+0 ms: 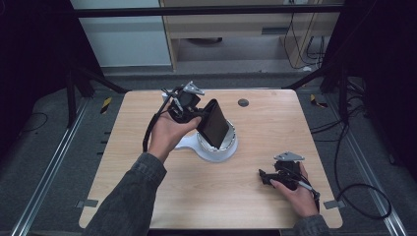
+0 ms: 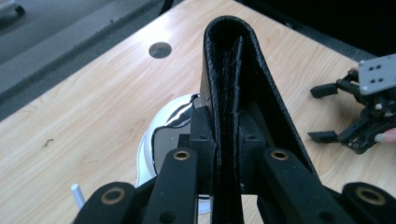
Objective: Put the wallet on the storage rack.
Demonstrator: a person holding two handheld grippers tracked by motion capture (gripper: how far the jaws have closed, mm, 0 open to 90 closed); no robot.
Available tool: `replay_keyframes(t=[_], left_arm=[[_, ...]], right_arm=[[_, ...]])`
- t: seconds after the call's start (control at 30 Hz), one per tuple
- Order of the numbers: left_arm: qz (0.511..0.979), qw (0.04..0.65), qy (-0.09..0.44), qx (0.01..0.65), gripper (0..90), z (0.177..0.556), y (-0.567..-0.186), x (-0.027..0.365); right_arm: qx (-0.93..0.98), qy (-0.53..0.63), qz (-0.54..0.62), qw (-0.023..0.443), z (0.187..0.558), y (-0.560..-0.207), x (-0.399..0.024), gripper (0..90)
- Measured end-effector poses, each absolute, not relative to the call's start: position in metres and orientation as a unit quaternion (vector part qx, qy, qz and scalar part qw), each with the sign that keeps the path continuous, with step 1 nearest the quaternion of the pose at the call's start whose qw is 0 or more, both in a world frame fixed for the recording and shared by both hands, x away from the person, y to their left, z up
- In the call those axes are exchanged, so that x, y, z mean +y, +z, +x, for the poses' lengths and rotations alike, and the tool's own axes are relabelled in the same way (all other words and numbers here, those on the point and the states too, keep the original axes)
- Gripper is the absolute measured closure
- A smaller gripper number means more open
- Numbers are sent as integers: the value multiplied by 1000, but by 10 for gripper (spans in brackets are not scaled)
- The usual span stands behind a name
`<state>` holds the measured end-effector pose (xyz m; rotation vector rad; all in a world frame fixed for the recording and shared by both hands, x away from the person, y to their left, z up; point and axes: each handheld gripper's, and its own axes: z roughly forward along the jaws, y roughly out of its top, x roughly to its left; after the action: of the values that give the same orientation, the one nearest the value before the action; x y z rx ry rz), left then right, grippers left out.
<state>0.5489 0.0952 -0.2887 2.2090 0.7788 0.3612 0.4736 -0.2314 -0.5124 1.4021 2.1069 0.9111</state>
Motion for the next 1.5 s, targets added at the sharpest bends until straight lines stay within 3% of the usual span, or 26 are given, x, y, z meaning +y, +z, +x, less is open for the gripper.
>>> replay_keyframes(t=[0.5, 0.9, 1.07, 1.33, 1.5], left_arm=[[871, 364, 117, 308, 803, 564, -310, 75], [867, 362, 108, 325, 795, 578, -313, 81], [867, 357, 118, 327, 771, 579, -313, 82], [855, 354, 163, 341, 660, 577, -311, 85], [847, 355, 187, 350, 662, 576, -307, 89]], right_arm=[[764, 329, 508, 224, 474, -512, -231, 49], [764, 329, 507, 225, 473, -512, -231, 49], [763, 329, 508, 225, 473, -512, -231, 49], [763, 329, 508, 225, 473, -512, -231, 48], [763, 329, 509, 225, 473, -512, -231, 48]])
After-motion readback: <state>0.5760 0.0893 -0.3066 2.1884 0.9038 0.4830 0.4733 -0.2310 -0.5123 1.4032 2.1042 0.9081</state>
